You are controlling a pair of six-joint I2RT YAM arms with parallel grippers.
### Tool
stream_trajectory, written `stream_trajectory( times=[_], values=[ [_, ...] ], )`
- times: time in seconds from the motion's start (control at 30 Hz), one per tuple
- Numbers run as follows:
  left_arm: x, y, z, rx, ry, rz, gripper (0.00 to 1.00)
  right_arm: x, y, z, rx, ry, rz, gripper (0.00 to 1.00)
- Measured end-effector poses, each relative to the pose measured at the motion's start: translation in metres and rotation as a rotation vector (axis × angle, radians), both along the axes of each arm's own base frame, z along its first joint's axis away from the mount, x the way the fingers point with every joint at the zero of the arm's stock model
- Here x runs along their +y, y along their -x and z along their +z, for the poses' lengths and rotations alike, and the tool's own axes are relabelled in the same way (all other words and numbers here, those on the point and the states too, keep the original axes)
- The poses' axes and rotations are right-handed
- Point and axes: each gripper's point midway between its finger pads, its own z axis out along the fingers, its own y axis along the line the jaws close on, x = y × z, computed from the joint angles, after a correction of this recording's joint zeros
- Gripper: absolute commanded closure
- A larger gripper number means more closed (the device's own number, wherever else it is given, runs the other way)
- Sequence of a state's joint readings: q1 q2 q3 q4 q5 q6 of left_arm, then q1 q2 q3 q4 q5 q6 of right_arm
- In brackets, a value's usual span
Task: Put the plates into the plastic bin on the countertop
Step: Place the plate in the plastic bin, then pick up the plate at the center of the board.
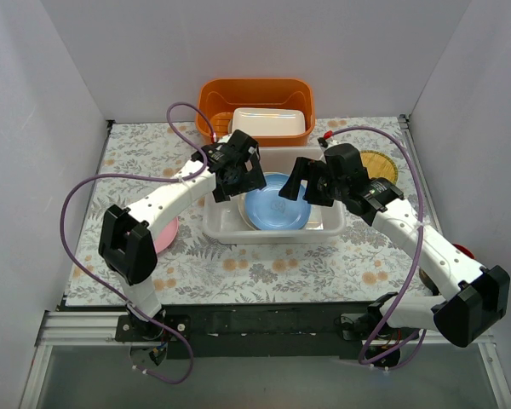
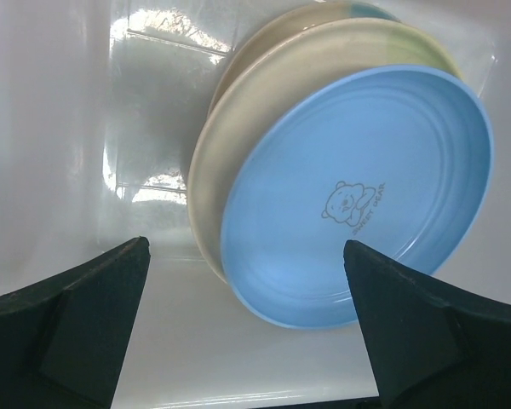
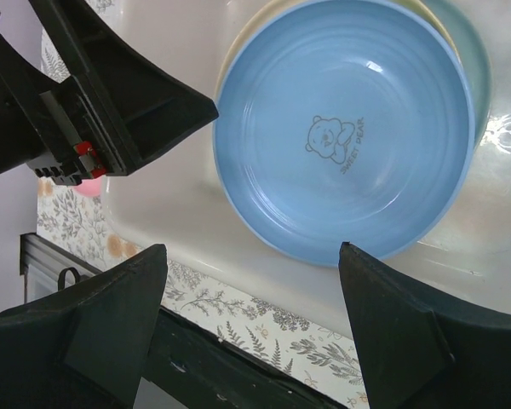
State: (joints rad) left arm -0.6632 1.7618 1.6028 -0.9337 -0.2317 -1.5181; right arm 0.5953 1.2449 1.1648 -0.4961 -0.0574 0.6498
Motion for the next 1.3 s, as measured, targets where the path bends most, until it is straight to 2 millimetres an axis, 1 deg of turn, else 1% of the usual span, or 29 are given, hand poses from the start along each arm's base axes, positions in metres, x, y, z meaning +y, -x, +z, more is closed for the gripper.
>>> stream_trajectory(
  times=[0.07, 0.17, 0.23, 0.3, 0.33, 0.5, 0.6, 0.7, 0.8, 0.97, 1.03, 1.17, 1.3],
  values=[
    [0.002, 0.002, 0.003, -0.007, 0.0, -0.005, 0.02, 0.001, 0.0, 0.0, 0.002, -0.002, 0.003, 0.11],
    [0.012, 0.008, 0.01, -0.018, 0.008, -0.005, 0.02, 0.001, 0.001, 0.0, 0.004, -0.006, 0.008, 0.11],
    [0.023, 0.012, 0.018, -0.036, 0.021, 0.003, 0.02, 0.002, 0.001, 0.0, 0.003, -0.009, 0.011, 0.12],
    [0.037, 0.014, 0.028, -0.057, 0.037, 0.02, 0.02, 0.003, 0.002, 0.0, 0.005, -0.011, 0.013, 0.11],
    [0.041, 0.016, 0.032, -0.068, 0.047, 0.018, 0.02, 0.003, 0.002, 0.0, 0.007, -0.015, 0.016, 0.12],
    [0.088, 0.019, 0.041, -0.095, 0.08, 0.091, 0.02, 0.012, -0.001, 0.0, 0.012, -0.042, 0.034, 0.12],
    [0.117, 0.022, 0.041, -0.1, 0.089, 0.142, 0.02, 0.018, -0.003, -0.006, 0.029, -0.045, 0.044, 0.12],
    [0.147, 0.025, 0.039, -0.106, 0.081, 0.202, 0.02, 0.028, -0.005, -0.019, 0.066, -0.034, 0.061, 0.12],
    [0.171, 0.03, 0.038, -0.112, 0.073, 0.249, 0.02, 0.043, -0.005, -0.028, 0.091, -0.021, 0.093, 0.12],
    [0.21, 0.039, 0.032, -0.114, 0.059, 0.33, 0.02, 0.073, -0.003, -0.029, 0.095, -0.023, 0.154, 0.12],
    [0.225, 0.043, 0.024, -0.1, 0.06, 0.362, 0.02, 0.085, -0.002, -0.028, 0.094, -0.025, 0.179, 0.13],
    [0.258, 0.055, -0.002, -0.034, 0.081, 0.443, 0.02, 0.108, 0.003, -0.024, 0.088, -0.029, 0.226, 0.13],
    [0.287, 0.066, -0.021, 0.007, 0.127, 0.526, 0.02, 0.125, 0.01, -0.022, 0.084, -0.03, 0.265, 0.13]
  ],
)
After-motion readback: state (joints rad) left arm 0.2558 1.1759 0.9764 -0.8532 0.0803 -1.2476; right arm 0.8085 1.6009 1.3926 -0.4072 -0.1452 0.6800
